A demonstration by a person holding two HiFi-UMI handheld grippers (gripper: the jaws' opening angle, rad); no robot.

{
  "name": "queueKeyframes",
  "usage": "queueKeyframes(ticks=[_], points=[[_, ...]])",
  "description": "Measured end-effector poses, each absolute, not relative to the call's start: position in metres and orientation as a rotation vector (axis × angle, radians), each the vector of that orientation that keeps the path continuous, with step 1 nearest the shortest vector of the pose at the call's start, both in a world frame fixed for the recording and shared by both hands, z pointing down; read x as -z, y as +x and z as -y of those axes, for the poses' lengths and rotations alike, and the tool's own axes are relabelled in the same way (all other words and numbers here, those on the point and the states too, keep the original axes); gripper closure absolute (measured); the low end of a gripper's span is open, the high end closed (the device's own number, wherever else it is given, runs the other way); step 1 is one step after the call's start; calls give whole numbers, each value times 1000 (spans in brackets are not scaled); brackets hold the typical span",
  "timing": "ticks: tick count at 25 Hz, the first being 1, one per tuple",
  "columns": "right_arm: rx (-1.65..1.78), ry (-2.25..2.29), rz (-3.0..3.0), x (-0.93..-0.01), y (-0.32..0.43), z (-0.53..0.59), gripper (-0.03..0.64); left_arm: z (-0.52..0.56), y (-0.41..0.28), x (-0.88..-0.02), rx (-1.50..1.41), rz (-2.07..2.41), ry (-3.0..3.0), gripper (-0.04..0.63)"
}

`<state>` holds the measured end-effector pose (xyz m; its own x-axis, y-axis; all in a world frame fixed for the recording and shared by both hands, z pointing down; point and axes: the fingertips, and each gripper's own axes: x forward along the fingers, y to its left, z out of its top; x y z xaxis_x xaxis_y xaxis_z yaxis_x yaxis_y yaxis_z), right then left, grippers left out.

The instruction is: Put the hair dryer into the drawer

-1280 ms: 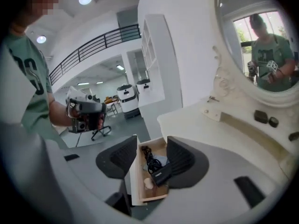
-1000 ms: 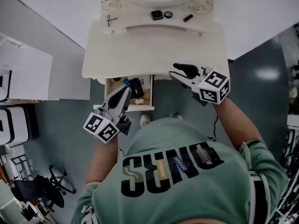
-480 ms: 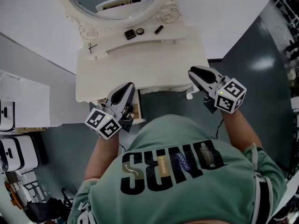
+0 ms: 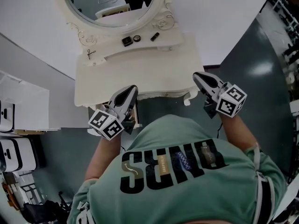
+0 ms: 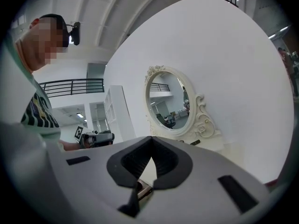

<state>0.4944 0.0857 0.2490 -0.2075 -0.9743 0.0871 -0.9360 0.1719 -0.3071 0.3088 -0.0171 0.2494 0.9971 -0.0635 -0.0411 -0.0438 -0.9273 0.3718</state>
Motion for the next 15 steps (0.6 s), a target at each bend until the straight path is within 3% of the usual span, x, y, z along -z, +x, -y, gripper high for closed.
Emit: queueKeyframes(ticks=[15], points=[[431, -1858, -2346, -251, 486, -77, 623, 15, 298, -255, 92, 127, 2753, 586]])
